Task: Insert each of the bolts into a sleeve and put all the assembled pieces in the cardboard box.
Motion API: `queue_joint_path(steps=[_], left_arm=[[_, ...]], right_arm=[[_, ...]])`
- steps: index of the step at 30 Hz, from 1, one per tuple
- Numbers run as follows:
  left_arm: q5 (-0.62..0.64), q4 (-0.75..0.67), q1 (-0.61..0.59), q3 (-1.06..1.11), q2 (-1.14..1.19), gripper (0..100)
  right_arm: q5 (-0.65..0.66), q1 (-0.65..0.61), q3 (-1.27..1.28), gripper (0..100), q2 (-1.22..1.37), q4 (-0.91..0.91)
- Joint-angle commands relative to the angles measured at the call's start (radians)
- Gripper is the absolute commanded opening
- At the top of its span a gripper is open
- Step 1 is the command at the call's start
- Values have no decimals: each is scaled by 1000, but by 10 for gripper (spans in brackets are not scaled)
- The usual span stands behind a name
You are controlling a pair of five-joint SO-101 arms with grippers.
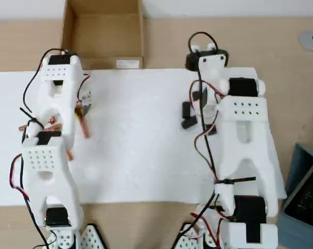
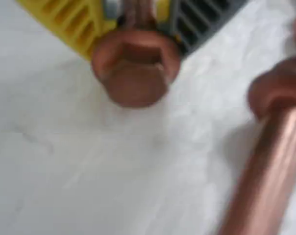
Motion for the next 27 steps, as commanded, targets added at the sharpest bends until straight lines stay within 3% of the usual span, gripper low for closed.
queue_joint_path(steps=[1,5,10,16,24,27], left_arm=[[-2,100,5,-157,-13,5],[-2,203,18,-354,-13,3],[-2,203,38,-416,-82,2],[-2,203,66,-265,-297,2],[-5,201,98,80,-687,2],[-60,199,98,195,-834,2]], right_arm=[[0,-4,-79,10,-48,41],[-2,-4,-136,10,-48,101],[2,-2,-189,10,-48,180],[0,1,-255,10,-76,252],[0,1,-254,9,-318,253],[2,1,-191,9,-403,252]])
